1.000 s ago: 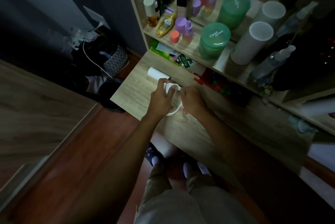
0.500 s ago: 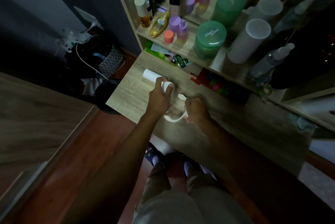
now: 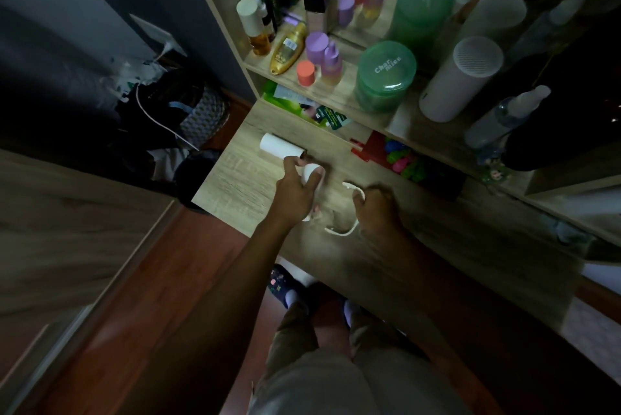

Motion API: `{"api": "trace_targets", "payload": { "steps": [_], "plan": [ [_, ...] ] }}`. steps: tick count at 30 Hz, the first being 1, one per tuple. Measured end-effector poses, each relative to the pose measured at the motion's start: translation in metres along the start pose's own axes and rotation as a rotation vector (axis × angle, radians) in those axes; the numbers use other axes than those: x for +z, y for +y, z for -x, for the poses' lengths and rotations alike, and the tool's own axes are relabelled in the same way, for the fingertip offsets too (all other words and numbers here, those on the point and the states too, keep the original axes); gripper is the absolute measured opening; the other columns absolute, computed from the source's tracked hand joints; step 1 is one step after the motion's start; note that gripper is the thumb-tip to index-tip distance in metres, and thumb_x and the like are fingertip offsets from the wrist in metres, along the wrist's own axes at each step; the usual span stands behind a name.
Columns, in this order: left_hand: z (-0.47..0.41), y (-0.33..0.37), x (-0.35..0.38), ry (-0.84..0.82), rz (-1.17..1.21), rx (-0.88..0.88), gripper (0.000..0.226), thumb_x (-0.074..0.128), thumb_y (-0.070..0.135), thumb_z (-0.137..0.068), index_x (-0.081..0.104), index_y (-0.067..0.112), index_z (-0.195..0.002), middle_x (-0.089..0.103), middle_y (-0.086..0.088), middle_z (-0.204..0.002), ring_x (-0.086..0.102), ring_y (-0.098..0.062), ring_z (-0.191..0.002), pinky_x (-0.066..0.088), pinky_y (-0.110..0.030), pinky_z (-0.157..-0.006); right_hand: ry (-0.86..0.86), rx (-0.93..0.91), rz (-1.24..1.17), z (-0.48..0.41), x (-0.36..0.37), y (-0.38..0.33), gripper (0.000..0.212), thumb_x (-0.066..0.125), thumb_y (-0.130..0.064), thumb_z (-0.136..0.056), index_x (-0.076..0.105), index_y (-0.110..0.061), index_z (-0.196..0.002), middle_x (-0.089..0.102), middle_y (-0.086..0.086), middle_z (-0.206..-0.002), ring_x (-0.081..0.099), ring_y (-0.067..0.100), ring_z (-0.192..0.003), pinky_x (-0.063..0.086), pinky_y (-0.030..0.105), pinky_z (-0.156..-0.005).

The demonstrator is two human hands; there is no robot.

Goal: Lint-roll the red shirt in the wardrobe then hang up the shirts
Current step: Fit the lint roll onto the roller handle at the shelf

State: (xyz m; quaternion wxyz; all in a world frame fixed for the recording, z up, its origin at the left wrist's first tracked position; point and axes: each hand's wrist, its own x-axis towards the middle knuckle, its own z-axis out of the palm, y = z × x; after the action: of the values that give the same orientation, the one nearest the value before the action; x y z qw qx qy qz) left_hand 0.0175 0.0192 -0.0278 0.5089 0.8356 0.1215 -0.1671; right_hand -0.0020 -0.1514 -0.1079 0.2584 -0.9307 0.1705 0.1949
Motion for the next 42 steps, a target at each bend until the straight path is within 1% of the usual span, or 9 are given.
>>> {"api": "trace_targets", "payload": {
  "steps": [7, 10, 17, 20, 26, 30, 35, 39, 42],
  "plan": [
    [-0.005, -0.006, 0.0, -0.03, -0.008, -0.022, 0.027, 0.054, 0.043, -0.101, 0.034, 0.029, -0.112, 0.066, -0.02, -0.093, 0.068, -0.03, -0.066, 0.056, -0.033, -0.054, 0.139, -0.046, 0.029, -0.011, -0.008, -0.003, 0.035, 0.049, -0.04, -0.098, 0.066, -0.01, -0.101, 0.067, 0.011, -0.09, 0.064, 0.024, -0.086, 0.055, 0.037, -0.076],
    [-0.005, -0.008, -0.001, -0.038, -0.007, -0.02, 0.026, 0.055, 0.047, -0.099, 0.035, 0.034, -0.11, 0.067, -0.021, -0.097, 0.069, -0.038, -0.075, 0.058, -0.044, -0.063, 0.055, -0.144, -0.392, -0.018, -0.017, -0.02, 0.022, 0.058, -0.024, -0.098, 0.068, -0.008, -0.109, 0.069, 0.005, -0.099, 0.065, 0.019, -0.093, 0.054, 0.034, -0.083],
    [-0.001, -0.002, -0.01, -0.032, -0.053, -0.023, 0.031, 0.053, 0.037, -0.103, 0.043, 0.017, -0.125, 0.065, -0.007, -0.082, 0.064, -0.006, -0.049, 0.049, -0.019, -0.044, -0.479, -0.071, -1.004, -0.018, -0.031, -0.059, 0.026, 0.058, -0.023, -0.1, 0.068, -0.007, -0.118, 0.075, 0.014, -0.103, 0.07, 0.019, -0.091, 0.055, 0.029, -0.08],
    [-0.001, -0.004, -0.015, -0.039, -0.076, -0.005, 0.033, 0.053, 0.039, -0.102, 0.046, 0.022, -0.13, 0.067, -0.007, -0.102, 0.069, -0.019, -0.075, 0.056, -0.034, -0.062, -0.557, -0.077, -1.067, -0.019, -0.03, -0.063, 0.025, 0.061, -0.021, -0.098, 0.067, -0.01, -0.121, 0.076, 0.004, -0.105, 0.072, 0.012, -0.095, 0.058, 0.028, -0.087],
    [0.0, -0.007, -0.023, -0.059, -0.129, -0.016, 0.036, 0.049, 0.036, -0.104, 0.05, 0.023, -0.138, 0.058, 0.002, -0.115, 0.056, -0.015, -0.099, 0.041, -0.023, -0.082, -0.587, -0.071, -1.097, -0.029, -0.021, -0.068, 0.021, 0.067, -0.014, -0.094, 0.072, -0.009, -0.114, 0.076, 0.008, -0.107, 0.072, 0.018, -0.1, 0.057, 0.032, -0.092],
    [-0.003, -0.007, -0.027, -0.076, 0.007, -0.175, 0.037, 0.051, 0.052, -0.098, 0.053, 0.035, -0.131, 0.063, -0.003, -0.124, 0.063, -0.03, -0.108, 0.05, -0.043, -0.095, -0.302, -0.09, -0.903, -0.039, -0.008, -0.071, 0.021, 0.072, -0.006, -0.087, 0.074, -0.001, -0.108, 0.076, 0.015, -0.106, 0.072, 0.022, -0.097, 0.057, 0.037, -0.091],
    [-0.005, -0.005, -0.036, -0.013, 0.377, -0.446, 0.035, 0.055, 0.044, -0.096, 0.055, 0.017, -0.118, 0.063, -0.029, -0.108, 0.064, -0.032, -0.072, 0.053, -0.036, -0.06, -0.06, -0.335, -0.289, -0.067, 0.018, -0.076, 0.014, 0.068, -0.012, -0.089, 0.069, -0.008, -0.102, 0.073, 0.01, -0.104, 0.069, 0.023, -0.101, 0.057, 0.036, -0.089],
    [-0.007, -0.01, -0.046, 0.063, 0.524, -0.515, 0.049, 0.06, 0.05, -0.088, 0.061, 0.01, -0.115, 0.067, -0.026, -0.108, 0.066, -0.037, -0.09, 0.056, -0.057, -0.089, -0.001, -0.455, -0.024, -0.08, 0.028, -0.076, 0.024, 0.061, -0.021, -0.089, 0.061, -0.02, -0.112, 0.066, 0.006, -0.115, 0.062, 0.024, -0.109, 0.051, 0.039, -0.095],
    [-0.004, -0.009, -0.055, 0.11, 0.623, -0.53, 0.037, 0.056, 0.042, -0.098, 0.06, 0.008, -0.115, 0.071, -0.02, -0.099, 0.071, -0.033, -0.083, 0.057, -0.054, -0.085, 0.044, -0.421, -0.085, -0.08, 0.03, -0.075, 0.033, 0.07, -0.025, -0.085, 0.062, -0.02, -0.116, 0.065, 0.005, -0.119, 0.061, 0.023, -0.112, 0.052, 0.039, -0.096]
  ]
}}
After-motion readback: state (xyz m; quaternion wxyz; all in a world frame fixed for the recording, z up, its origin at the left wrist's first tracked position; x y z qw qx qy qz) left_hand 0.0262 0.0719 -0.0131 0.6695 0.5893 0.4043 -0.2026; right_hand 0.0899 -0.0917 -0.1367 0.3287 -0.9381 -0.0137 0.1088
